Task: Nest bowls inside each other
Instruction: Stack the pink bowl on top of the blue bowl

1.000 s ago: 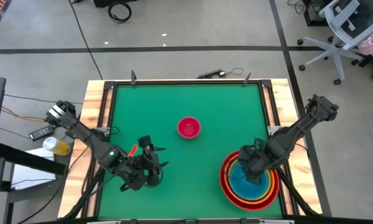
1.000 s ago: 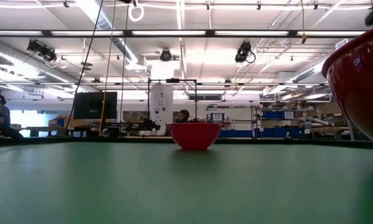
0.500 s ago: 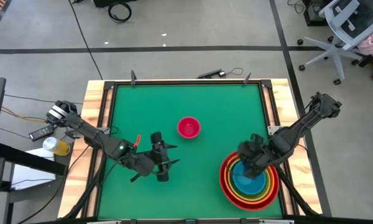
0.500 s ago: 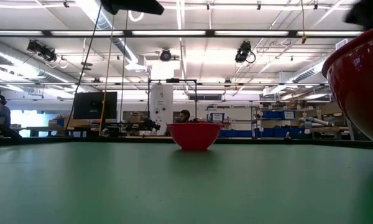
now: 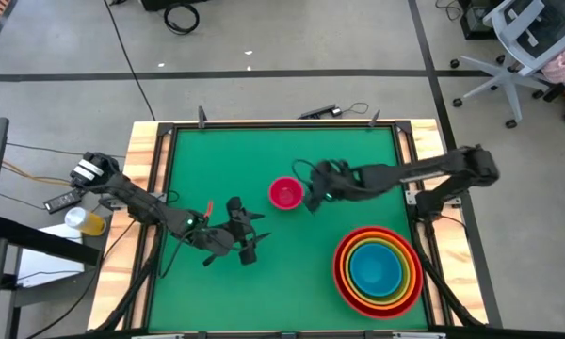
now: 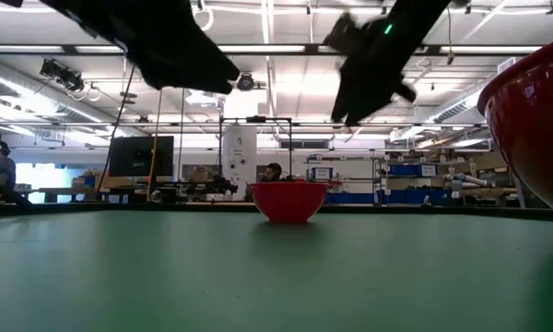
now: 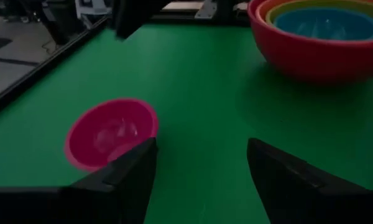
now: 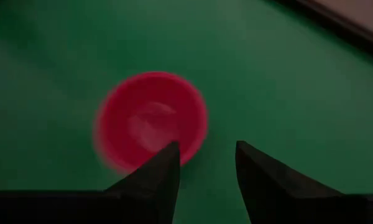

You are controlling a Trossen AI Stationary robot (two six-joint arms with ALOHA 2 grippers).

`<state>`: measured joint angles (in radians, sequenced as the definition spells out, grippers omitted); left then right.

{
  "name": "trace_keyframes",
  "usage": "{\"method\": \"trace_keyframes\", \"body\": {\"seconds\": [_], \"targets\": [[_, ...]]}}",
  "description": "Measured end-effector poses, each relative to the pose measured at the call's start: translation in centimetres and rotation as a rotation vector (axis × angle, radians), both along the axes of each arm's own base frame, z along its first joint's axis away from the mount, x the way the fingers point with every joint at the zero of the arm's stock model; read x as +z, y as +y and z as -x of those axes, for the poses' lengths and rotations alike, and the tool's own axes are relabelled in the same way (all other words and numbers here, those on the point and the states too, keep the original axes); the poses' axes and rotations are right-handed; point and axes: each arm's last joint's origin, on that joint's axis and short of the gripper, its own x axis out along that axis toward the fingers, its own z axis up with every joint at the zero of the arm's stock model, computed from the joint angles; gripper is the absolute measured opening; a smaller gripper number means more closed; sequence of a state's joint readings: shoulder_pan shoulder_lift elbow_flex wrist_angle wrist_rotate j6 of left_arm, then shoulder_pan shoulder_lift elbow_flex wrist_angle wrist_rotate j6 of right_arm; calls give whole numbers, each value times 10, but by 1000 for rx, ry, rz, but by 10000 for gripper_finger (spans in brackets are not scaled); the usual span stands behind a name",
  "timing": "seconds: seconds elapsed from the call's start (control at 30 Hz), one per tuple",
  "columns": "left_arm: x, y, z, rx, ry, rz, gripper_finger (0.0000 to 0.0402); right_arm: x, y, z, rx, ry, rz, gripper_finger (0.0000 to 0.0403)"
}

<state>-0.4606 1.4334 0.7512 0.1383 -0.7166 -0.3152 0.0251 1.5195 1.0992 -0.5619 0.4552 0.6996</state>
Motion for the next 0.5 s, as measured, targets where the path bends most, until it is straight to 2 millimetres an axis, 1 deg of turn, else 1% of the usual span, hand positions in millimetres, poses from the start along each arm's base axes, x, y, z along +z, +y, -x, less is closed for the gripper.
{"method": "trace_keyframes", "body": {"seconds": [0.1,0.2,0.3,0.5], "targets": [[-6,-1,4,2,26,4,253,-25,-24,-13,-49,61,-49,160],[-10,0,6,5,46,5,253,-50,-40,-23,-49,110,-95,163],[-15,1,9,16,65,15,253,-67,-48,-32,-13,113,-149,167],[-23,2,14,33,86,31,253,-89,-55,-44,45,97,-223,167]]}}
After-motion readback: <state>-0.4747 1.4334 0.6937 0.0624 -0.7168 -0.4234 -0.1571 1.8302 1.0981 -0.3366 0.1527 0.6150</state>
